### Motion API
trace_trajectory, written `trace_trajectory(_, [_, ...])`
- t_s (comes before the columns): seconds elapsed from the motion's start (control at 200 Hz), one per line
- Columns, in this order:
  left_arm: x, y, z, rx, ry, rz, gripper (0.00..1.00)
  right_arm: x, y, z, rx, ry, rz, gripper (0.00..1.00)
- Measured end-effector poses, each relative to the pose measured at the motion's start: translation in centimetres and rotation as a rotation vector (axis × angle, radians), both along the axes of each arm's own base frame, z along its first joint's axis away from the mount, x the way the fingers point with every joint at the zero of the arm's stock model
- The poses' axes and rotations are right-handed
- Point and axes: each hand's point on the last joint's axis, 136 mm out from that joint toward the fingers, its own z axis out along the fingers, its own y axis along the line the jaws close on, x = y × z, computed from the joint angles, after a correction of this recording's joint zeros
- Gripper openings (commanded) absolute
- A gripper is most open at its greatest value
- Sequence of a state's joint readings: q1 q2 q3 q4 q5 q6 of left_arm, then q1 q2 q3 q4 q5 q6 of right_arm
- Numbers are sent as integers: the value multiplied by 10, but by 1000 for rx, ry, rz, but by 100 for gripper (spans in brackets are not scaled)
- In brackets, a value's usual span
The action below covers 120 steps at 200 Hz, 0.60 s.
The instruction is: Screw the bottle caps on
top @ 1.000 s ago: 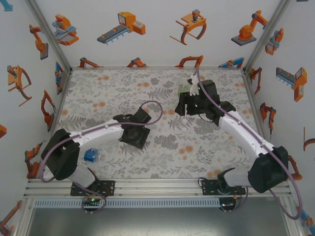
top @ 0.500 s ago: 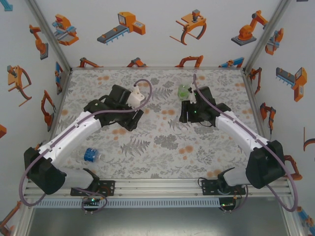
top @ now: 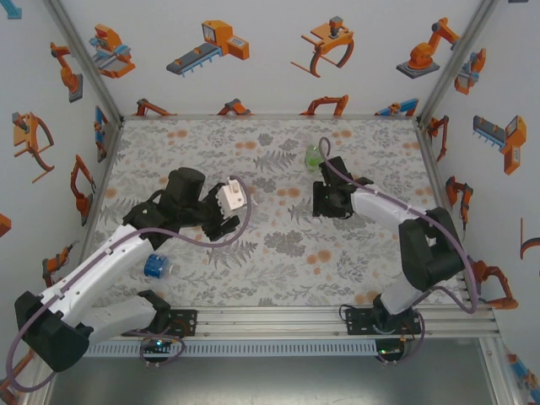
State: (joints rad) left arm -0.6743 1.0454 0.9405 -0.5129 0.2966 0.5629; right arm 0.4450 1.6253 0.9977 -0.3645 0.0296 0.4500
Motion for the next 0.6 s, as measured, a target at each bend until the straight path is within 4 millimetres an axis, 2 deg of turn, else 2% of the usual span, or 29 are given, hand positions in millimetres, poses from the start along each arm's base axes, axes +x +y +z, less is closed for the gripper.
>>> trace_trajectory(0.35, [-15, 5, -3, -3, -139, -113, 0, 27, 10, -14, -16, -1, -8, 47])
trace_trajectory(0.601, [-15, 4, -2, 5, -166, -133, 0, 31, 12, -17, -19, 2, -8, 44])
